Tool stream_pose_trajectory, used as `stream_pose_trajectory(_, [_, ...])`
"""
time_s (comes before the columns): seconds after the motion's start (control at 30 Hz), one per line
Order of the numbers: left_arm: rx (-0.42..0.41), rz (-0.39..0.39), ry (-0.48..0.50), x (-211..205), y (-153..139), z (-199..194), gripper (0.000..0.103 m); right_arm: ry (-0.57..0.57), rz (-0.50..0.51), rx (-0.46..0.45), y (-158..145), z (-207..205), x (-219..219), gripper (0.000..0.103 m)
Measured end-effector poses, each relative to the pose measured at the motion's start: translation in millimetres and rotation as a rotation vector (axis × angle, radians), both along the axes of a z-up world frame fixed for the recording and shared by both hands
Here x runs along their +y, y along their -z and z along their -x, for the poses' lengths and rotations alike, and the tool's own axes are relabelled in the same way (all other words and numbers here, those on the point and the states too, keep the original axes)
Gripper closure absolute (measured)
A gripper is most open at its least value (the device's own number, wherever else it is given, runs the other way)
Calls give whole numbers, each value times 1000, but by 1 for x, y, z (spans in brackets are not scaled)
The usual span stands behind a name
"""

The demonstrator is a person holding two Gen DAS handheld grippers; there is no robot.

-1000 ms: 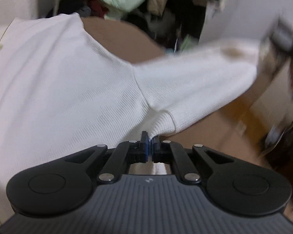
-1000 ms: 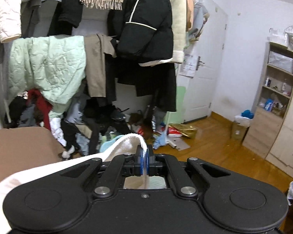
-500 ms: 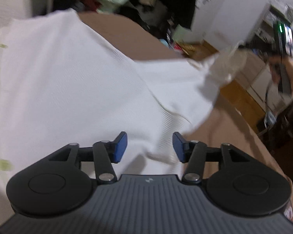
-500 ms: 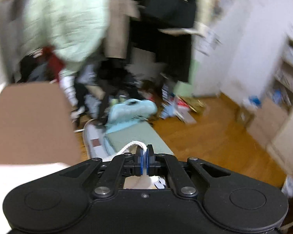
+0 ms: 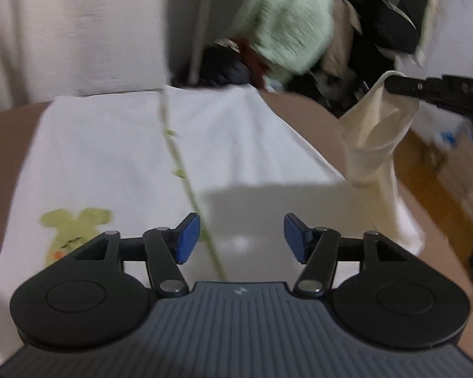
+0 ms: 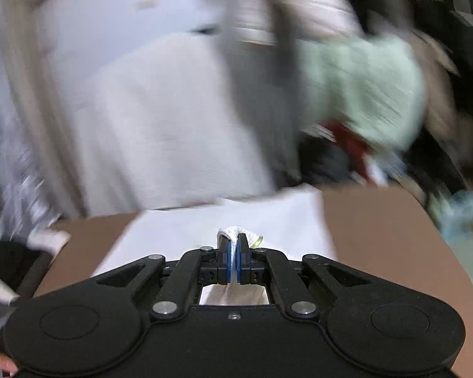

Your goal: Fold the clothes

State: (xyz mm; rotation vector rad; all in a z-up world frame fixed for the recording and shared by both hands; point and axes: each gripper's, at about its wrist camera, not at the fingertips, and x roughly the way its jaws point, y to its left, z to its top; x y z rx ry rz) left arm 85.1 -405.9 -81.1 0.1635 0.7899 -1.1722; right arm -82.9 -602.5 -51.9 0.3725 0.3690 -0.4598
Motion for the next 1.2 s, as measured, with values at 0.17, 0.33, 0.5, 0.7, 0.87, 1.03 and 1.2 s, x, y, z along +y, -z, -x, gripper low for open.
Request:
stream_pose_trajectory(0.17, [182,56,-128,31,36,-27,42,-115,-25,65,21,-64,49,85])
stream_pose_trajectory(0.33, [254,43,-165,40,74,-33,42,-1,118,248,69,-42,69,42])
stream_pose_trajectory(0.5, [237,-4,-150,39,83,-27,40,168,150,312,101,40,40,42])
stream_pose_trajectory(0.7, [287,-26,-124,47,89,-18,34,317,1,276,145,139,7,41])
stream_pose_trajectory(0.87, [368,-20,-86,39,102,-9,28,236,-109,157,162,174,5,41])
stream_pose_trajectory(1.03, [455,24,-155,26,127,-12,31,237,-181,162,183,173,4,38])
stream_pose_trajectory(1.2, [607,93,-144,15,143,-15,95,254,-189,157,191,172,15,33])
